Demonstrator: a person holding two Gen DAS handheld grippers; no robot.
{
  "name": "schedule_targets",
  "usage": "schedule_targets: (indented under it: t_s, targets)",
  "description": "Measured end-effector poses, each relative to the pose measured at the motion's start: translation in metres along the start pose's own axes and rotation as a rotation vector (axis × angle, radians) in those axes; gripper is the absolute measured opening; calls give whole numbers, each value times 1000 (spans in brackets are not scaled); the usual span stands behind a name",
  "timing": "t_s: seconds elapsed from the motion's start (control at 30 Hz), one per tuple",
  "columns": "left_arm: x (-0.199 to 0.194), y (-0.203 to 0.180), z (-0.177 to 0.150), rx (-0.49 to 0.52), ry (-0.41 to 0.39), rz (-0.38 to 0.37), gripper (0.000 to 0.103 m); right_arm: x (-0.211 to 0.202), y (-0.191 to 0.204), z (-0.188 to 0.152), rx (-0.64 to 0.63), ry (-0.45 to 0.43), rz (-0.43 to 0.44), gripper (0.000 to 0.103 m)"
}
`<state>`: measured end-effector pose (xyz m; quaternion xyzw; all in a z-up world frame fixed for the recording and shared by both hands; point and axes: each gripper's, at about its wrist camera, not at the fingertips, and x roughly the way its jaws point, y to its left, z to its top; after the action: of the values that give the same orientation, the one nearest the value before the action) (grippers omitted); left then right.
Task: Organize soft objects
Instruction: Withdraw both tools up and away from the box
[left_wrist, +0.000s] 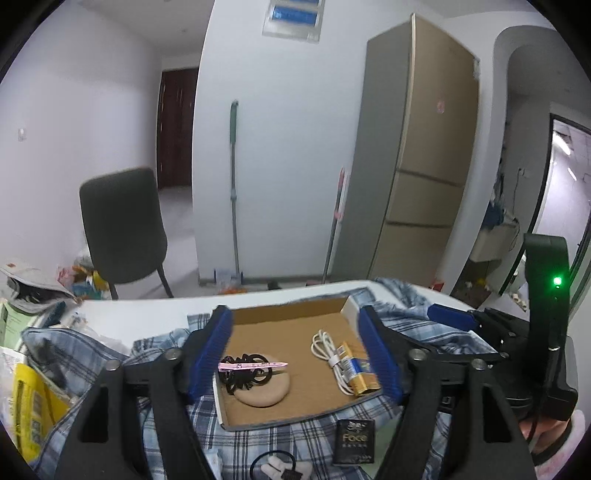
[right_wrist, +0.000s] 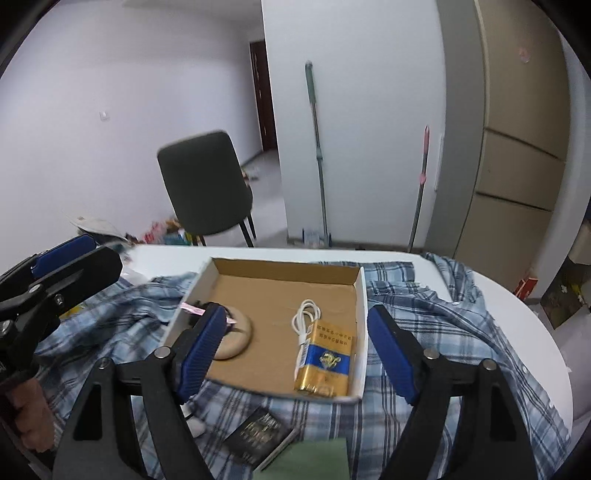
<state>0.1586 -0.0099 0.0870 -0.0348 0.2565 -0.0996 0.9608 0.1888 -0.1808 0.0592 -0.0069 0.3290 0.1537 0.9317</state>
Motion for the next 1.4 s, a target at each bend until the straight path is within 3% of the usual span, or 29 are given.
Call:
schedule_targets:
  t_s: [0.3,0.4,0.67,0.77,1.17,1.4]
  targets:
    - [-83,-18,-20,62,-102,19,91,-83,16,-39,-36,-181,-24,102]
    - [-105,-21,-37,58,-137,8,103,-103,25,-58,-82,-244,-60,102]
    - [-137,-22,-80,81,-247,44,103,-122,29,-104,-103,-359,-89,102]
    - [-134,-23,-97,109,-225,64,103,-118,25,-117,-74,-351,-95,102]
    - [-120,7,-147,16,-294,102,103,-99,3,-142,5,-359,-105,102]
    - [-104,18,-151,-21,-220,115,103,-95,-18,-143,108,-326,-102,102]
